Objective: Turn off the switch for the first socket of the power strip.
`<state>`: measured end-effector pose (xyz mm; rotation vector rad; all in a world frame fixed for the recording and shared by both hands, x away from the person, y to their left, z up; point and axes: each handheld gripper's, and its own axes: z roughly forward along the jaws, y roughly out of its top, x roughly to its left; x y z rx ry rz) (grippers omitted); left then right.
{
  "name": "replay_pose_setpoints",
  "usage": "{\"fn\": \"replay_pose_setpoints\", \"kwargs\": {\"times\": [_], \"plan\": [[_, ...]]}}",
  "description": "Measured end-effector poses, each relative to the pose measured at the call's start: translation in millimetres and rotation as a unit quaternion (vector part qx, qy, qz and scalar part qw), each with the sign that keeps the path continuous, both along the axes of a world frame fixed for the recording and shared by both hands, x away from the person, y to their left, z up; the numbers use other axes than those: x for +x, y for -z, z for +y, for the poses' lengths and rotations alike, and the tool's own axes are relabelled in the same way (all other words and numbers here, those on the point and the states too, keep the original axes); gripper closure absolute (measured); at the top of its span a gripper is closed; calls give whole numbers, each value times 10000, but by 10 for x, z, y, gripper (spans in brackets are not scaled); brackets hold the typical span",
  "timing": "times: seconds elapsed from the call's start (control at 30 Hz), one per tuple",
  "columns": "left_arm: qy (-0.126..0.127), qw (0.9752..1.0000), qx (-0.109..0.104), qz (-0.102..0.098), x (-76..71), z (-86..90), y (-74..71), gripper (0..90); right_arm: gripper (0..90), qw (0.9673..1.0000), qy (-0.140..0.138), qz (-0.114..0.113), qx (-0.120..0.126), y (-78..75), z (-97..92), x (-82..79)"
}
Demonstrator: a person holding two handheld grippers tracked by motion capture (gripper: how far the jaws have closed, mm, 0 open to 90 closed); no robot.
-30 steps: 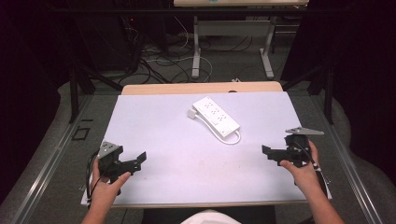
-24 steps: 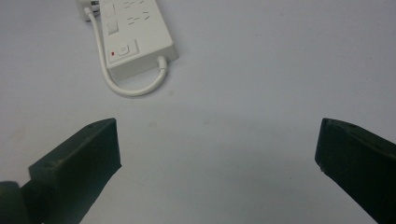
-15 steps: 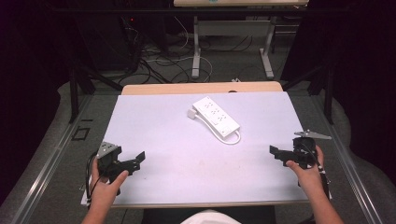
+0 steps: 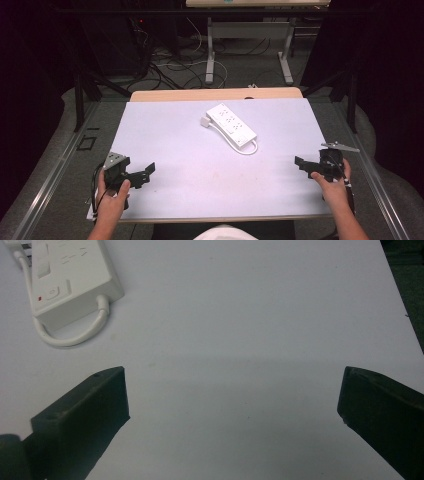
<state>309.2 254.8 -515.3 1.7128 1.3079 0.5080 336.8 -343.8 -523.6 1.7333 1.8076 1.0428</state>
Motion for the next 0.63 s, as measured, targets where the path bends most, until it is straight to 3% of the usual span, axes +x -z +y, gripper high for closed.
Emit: {"fn": "replay_pose_setpoints", "kwargs": {"times": [0.3,0.63], "plan": [[1,10000,19,42,10,-6,16,1,0,9996,72,211,166,72,-41,28],[-31,10000,-1,64,19,7,25,1,0,9997,61,182,145,100,-34,41]]}}
